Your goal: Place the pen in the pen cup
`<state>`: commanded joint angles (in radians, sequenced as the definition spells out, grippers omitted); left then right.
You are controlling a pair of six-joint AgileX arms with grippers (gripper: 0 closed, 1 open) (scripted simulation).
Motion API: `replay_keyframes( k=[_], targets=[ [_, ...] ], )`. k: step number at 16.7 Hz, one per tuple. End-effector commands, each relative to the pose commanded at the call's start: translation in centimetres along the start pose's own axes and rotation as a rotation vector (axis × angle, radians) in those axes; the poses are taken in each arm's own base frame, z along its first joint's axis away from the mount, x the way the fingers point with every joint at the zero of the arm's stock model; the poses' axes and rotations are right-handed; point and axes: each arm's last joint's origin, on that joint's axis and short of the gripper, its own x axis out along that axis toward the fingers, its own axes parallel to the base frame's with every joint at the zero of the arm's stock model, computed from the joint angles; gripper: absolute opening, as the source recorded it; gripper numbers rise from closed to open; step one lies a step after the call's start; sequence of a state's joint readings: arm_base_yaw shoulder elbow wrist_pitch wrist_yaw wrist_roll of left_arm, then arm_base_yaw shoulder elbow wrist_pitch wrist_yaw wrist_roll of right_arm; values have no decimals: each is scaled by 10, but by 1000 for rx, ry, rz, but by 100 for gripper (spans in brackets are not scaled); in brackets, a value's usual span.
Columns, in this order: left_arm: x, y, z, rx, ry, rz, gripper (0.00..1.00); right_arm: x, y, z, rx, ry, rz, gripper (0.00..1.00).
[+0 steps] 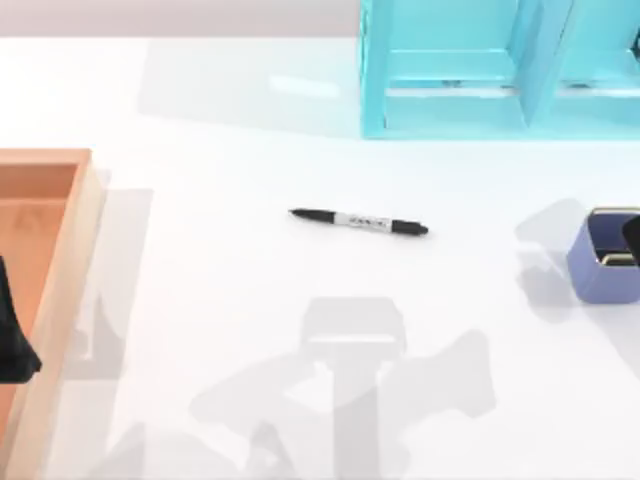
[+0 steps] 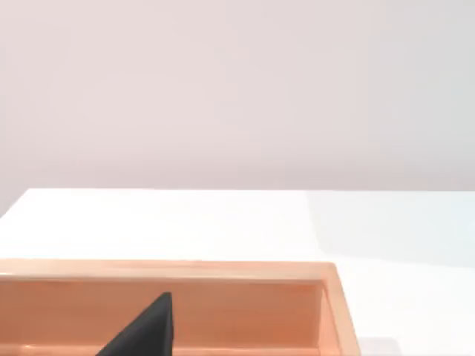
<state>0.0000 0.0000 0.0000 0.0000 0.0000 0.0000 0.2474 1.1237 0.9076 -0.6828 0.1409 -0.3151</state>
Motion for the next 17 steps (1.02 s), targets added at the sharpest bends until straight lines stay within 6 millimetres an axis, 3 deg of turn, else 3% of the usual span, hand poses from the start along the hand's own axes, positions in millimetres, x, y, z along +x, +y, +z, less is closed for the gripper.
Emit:
replay_keyframes(
  k=[4,10,13,17],
  targets=[
    [0,0,0,0,0,0,100,55,19,67,-273,282,133,100],
    [0,0,0,0,0,0,100,143,85,145,-629,463,299,100],
    [0,0,0,0,0,0,100,169,120,171,-748,441,345,100],
    [0,0,0,0,0,0,100,185,153,191,-839,375,375,100]
  ],
)
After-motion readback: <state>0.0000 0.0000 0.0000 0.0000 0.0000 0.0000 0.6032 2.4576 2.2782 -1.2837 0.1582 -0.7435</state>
